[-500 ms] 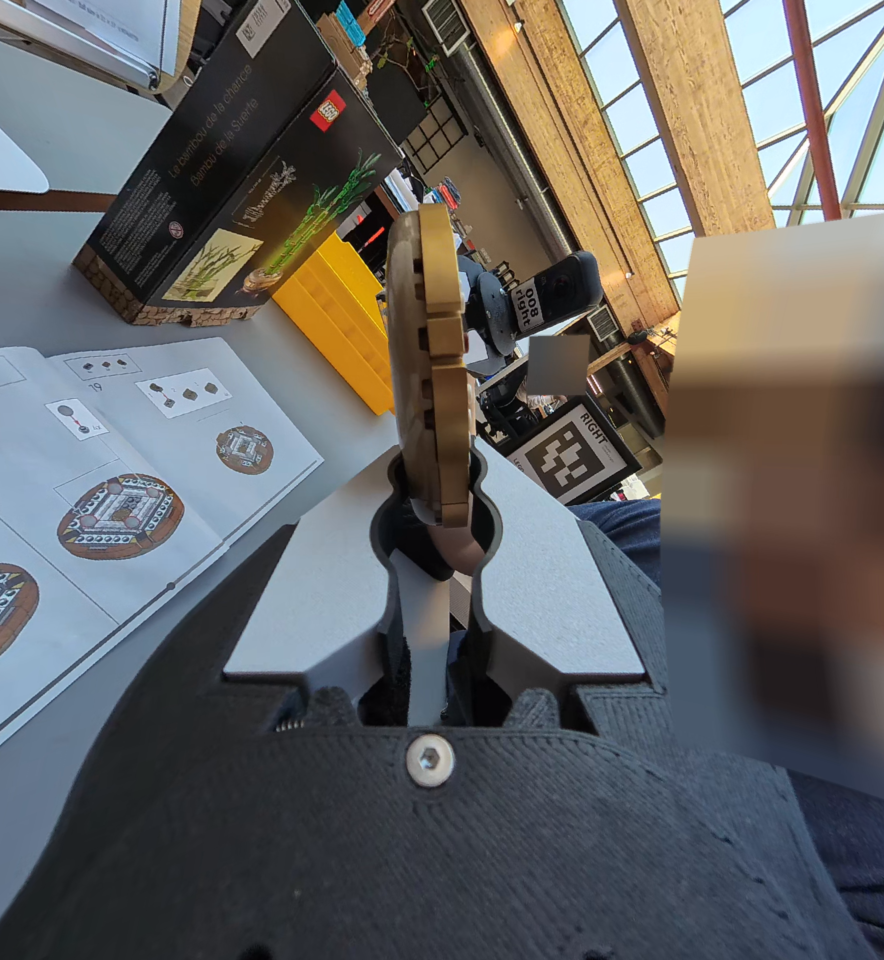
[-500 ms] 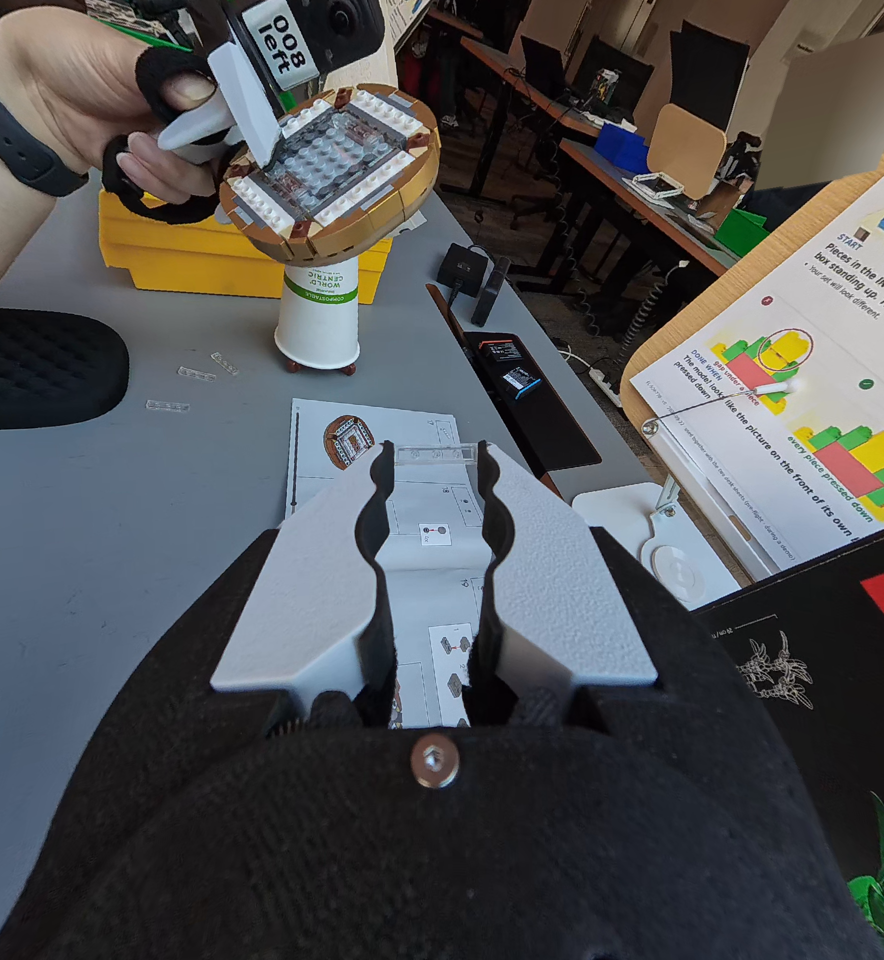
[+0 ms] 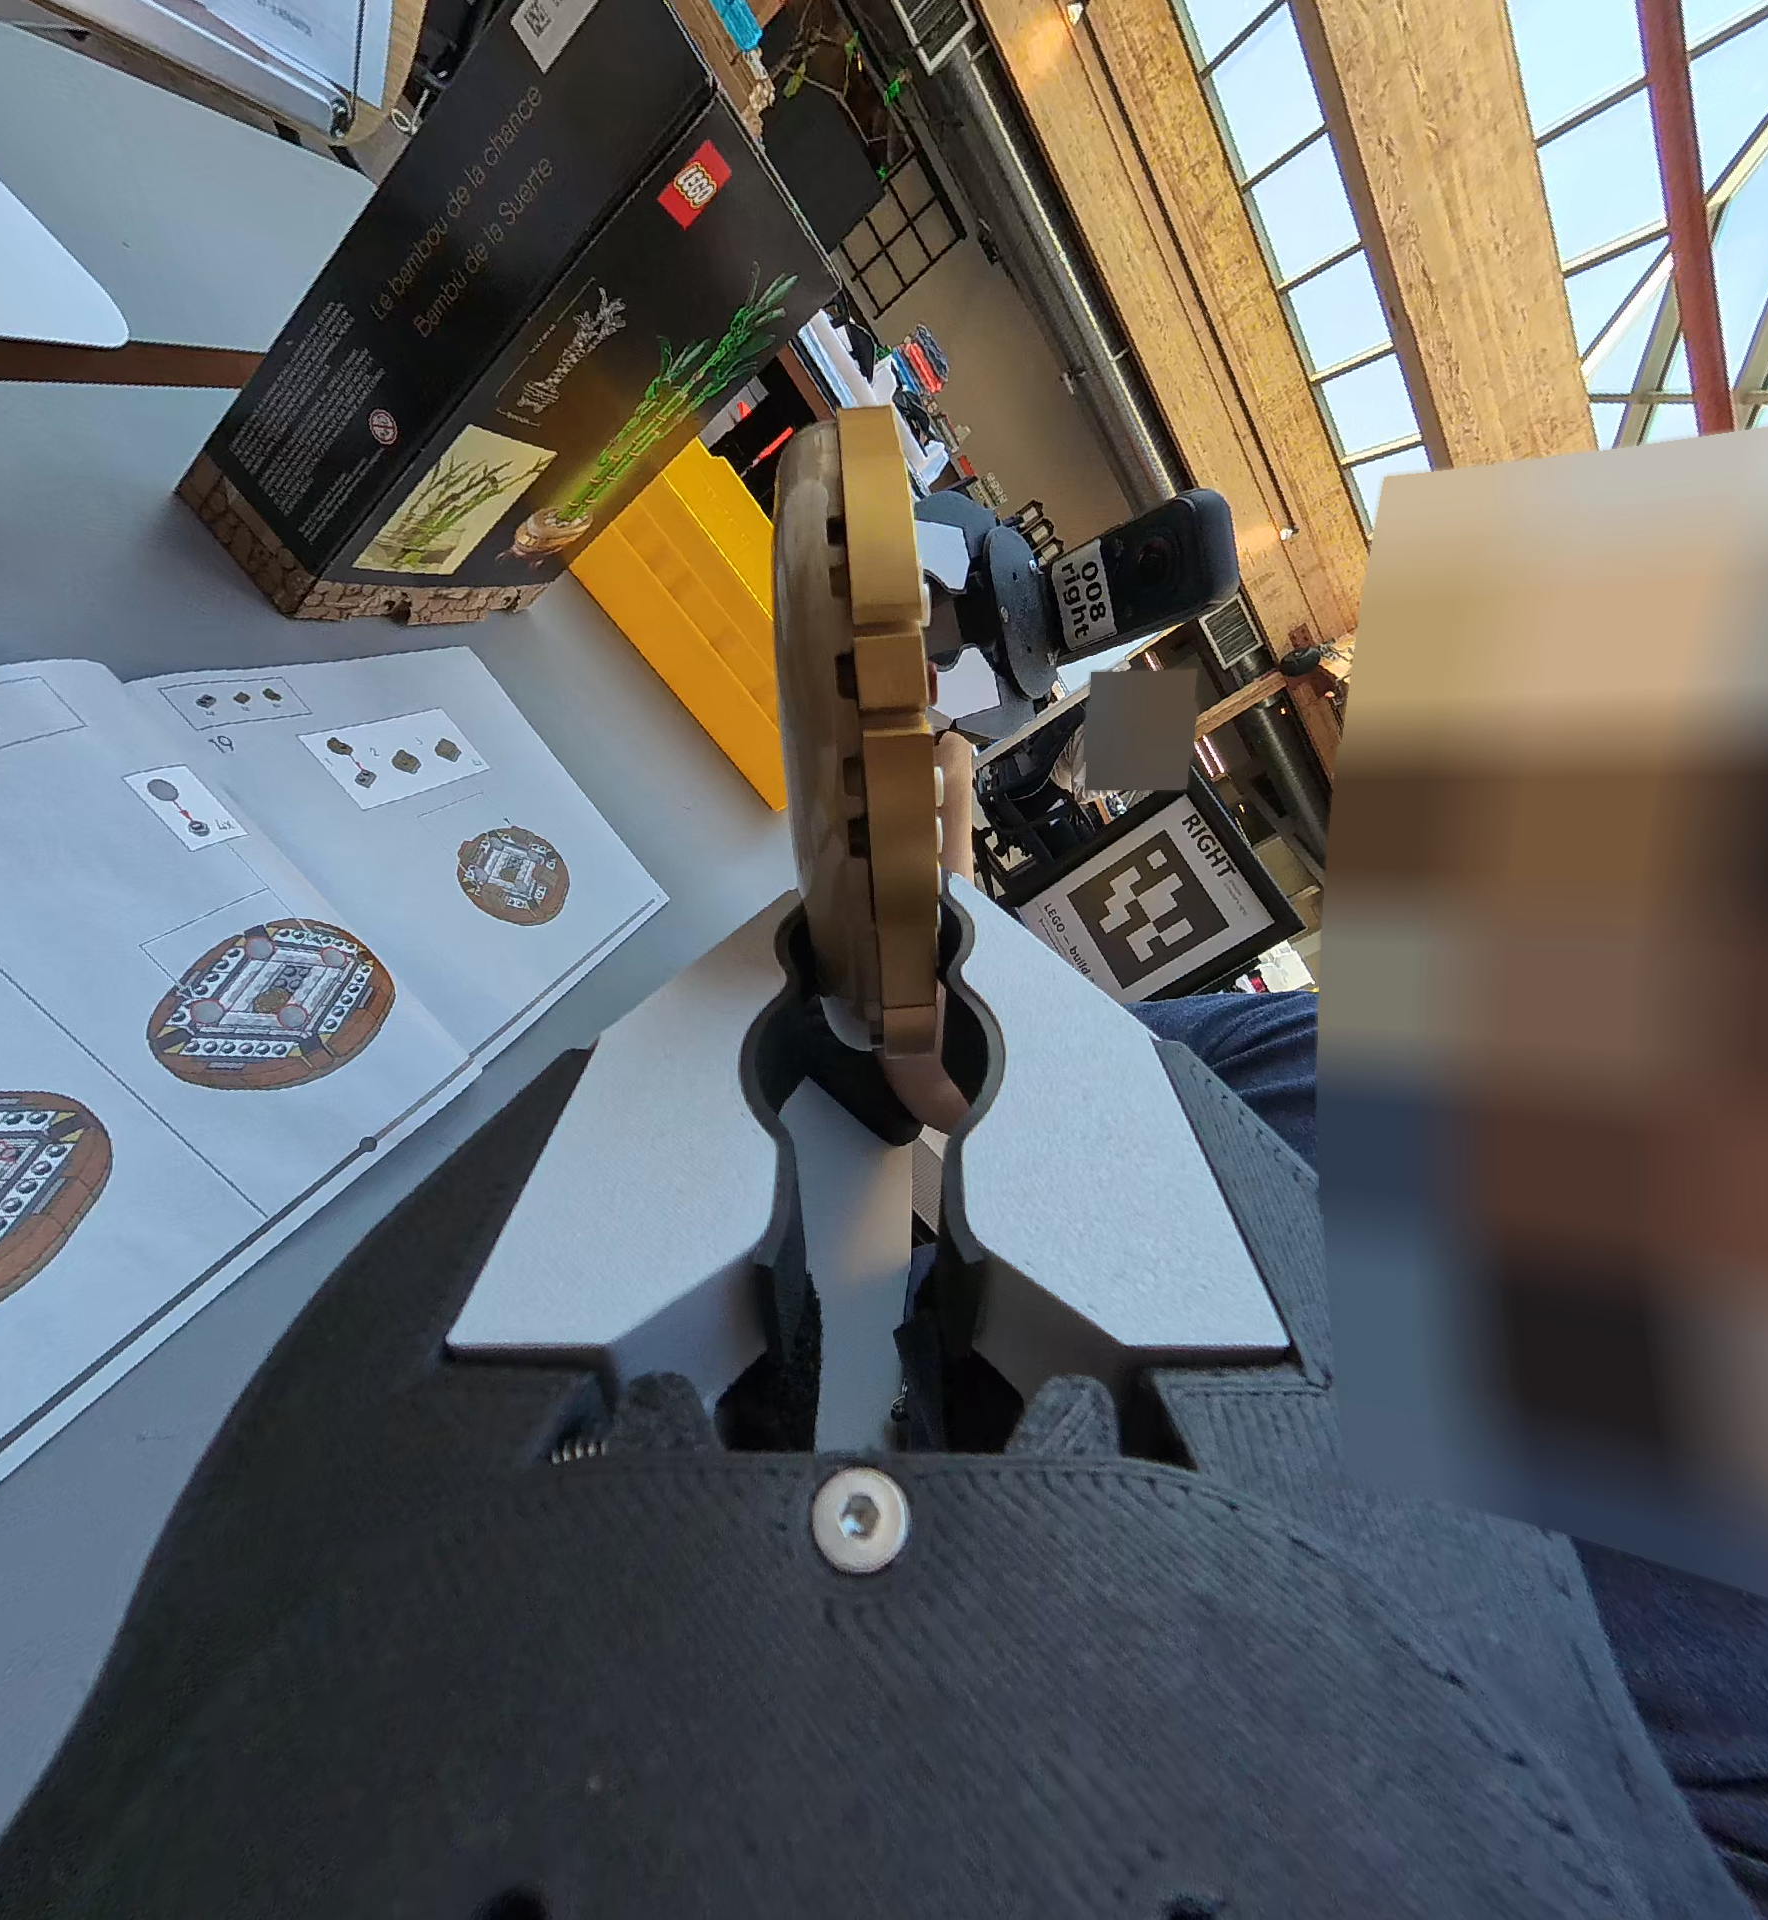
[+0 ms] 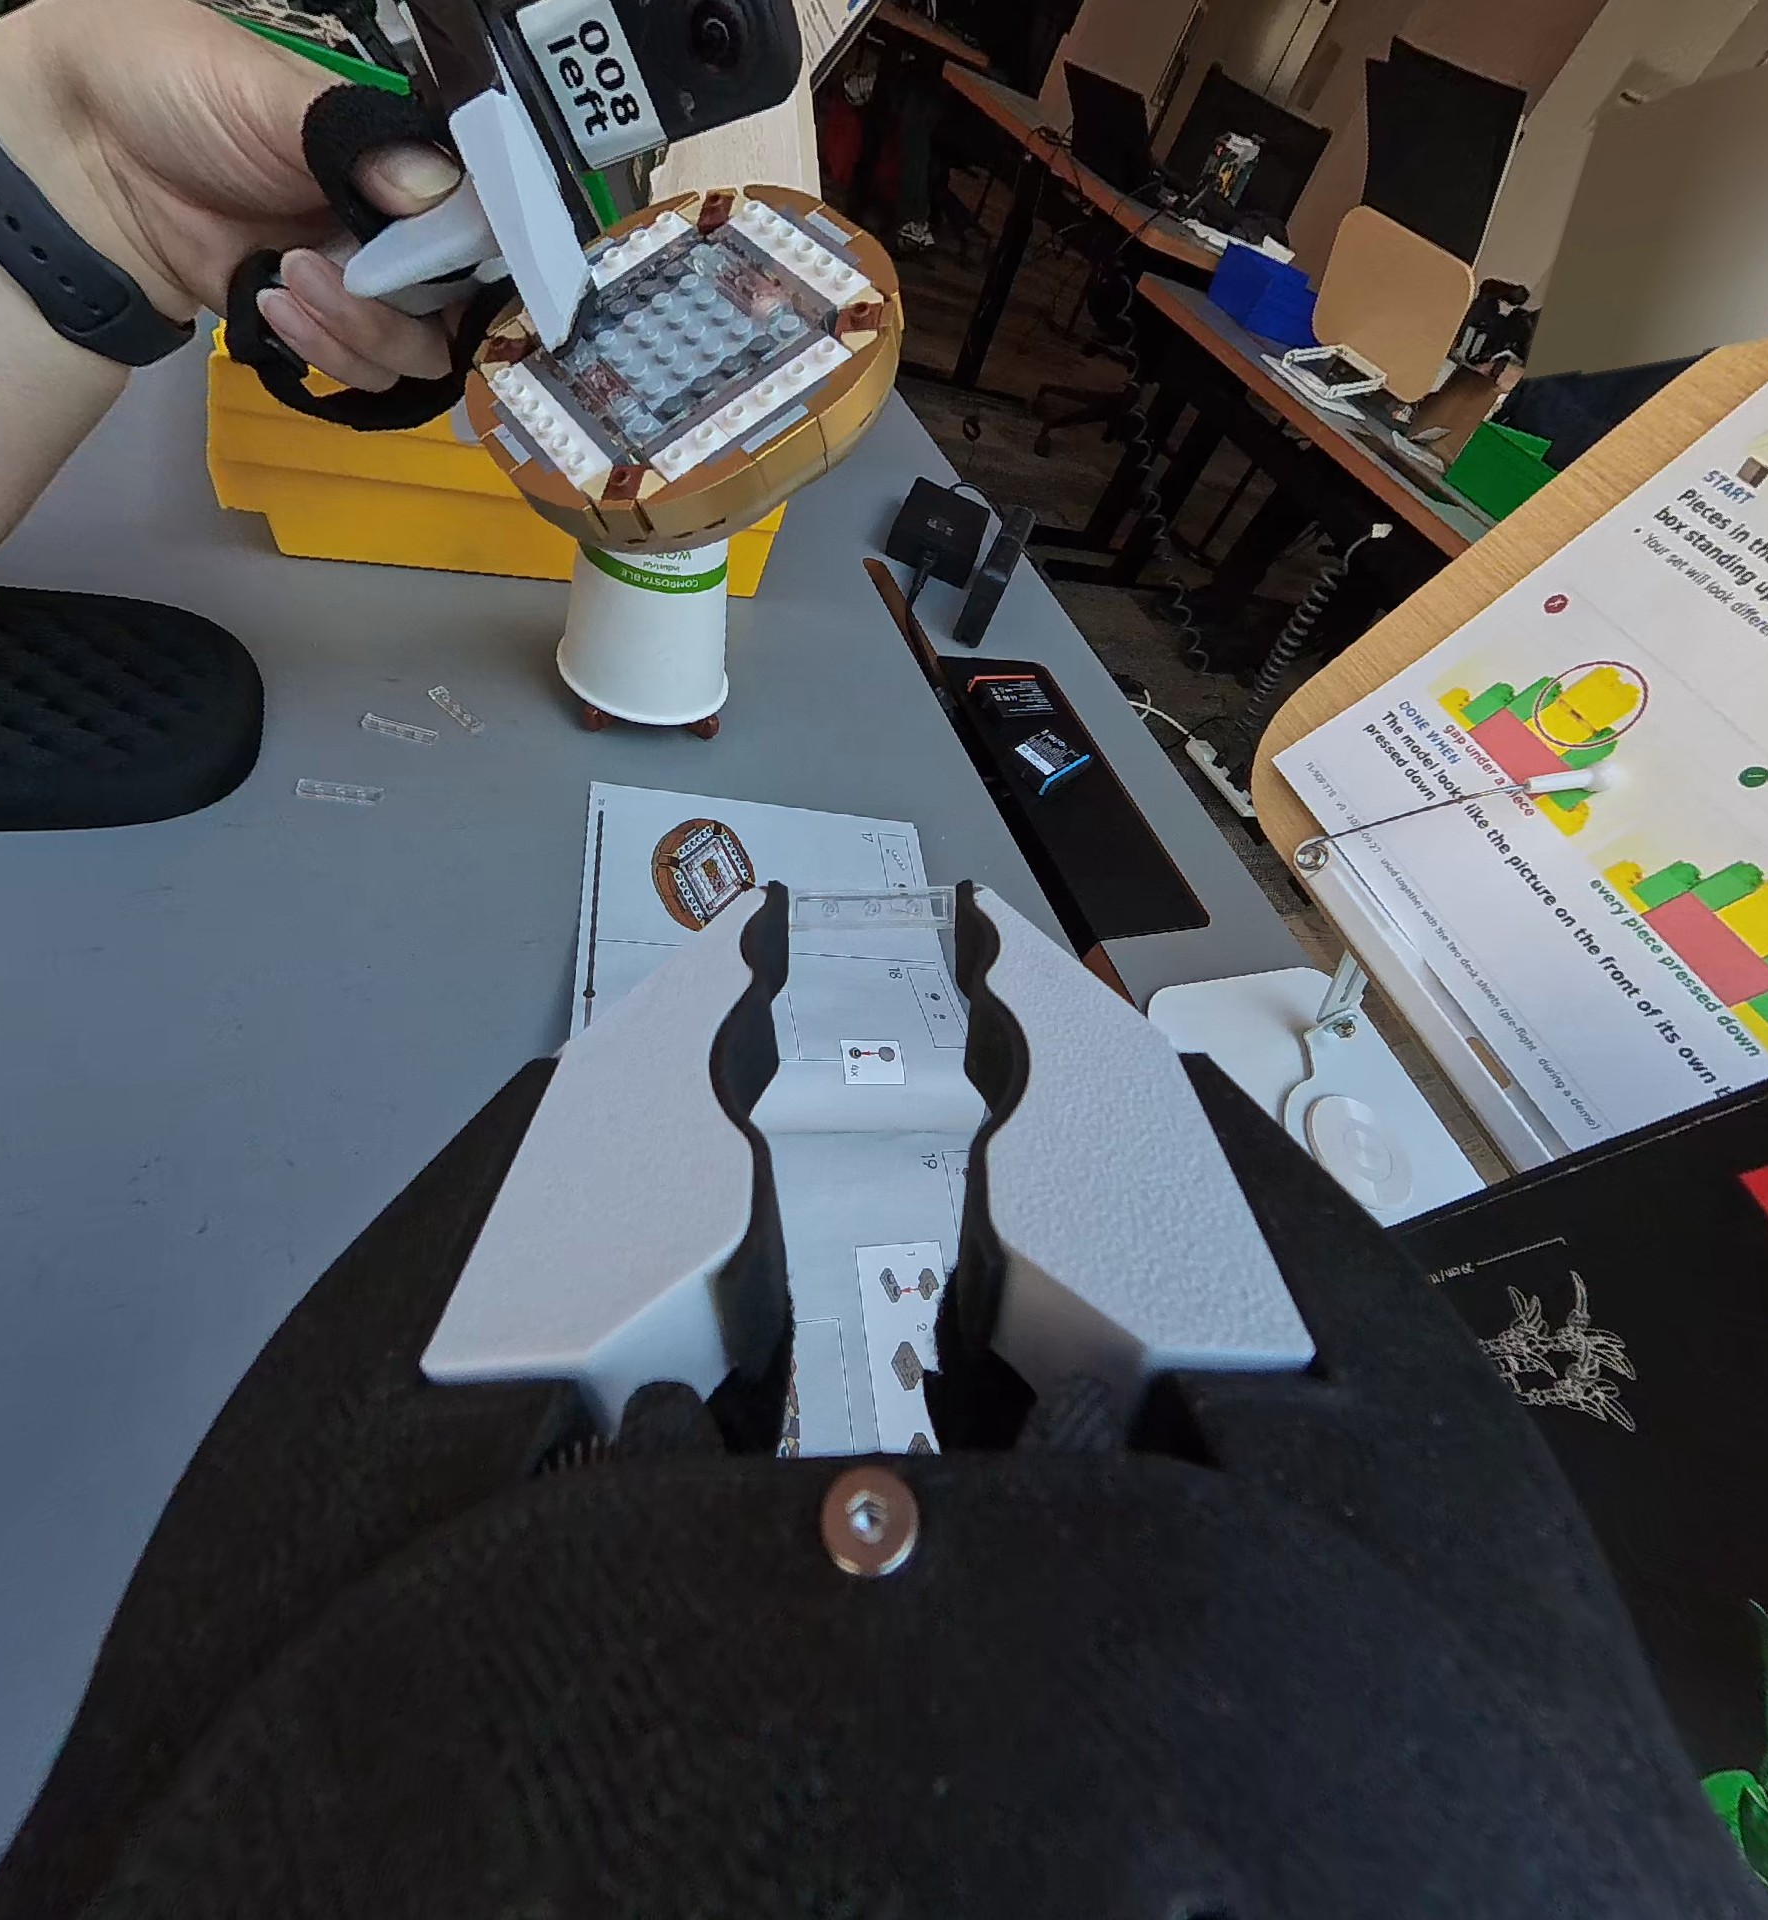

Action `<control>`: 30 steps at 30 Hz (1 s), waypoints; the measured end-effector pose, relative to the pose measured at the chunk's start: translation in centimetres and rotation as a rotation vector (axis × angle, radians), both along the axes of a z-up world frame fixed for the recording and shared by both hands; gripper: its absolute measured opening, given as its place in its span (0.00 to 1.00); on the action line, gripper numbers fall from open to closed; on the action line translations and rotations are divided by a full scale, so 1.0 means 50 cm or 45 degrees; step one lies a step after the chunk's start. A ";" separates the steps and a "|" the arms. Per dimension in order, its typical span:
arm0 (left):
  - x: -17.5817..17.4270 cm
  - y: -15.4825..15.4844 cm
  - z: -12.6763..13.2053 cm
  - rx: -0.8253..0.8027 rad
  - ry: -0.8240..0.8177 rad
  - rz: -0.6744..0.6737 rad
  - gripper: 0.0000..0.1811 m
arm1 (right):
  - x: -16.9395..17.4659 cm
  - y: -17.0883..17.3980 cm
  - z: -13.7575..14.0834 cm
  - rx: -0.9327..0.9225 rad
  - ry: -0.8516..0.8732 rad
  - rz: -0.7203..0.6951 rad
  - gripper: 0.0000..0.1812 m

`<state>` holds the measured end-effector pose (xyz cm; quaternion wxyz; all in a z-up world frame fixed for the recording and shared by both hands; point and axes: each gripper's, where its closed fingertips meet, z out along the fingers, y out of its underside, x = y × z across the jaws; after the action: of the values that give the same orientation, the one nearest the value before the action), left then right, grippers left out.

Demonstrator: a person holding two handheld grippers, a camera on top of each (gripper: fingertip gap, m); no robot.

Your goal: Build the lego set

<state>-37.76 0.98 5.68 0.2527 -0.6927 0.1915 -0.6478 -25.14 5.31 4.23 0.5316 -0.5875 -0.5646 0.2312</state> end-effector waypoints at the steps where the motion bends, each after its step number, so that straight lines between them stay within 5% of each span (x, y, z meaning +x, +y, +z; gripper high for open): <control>1: 0.001 -0.001 -0.001 -0.001 0.001 -0.002 0.10 | -0.001 -0.001 0.000 0.004 -0.001 0.004 0.17; 30: 0.046 0.008 -0.054 -0.095 0.066 -0.072 0.10 | -0.016 -0.037 0.004 0.066 -0.009 0.121 0.17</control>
<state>-35.48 1.36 2.96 0.2033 -0.7125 0.1930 -0.6432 -25.96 3.45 4.45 0.5330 -0.5468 -0.5997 0.2393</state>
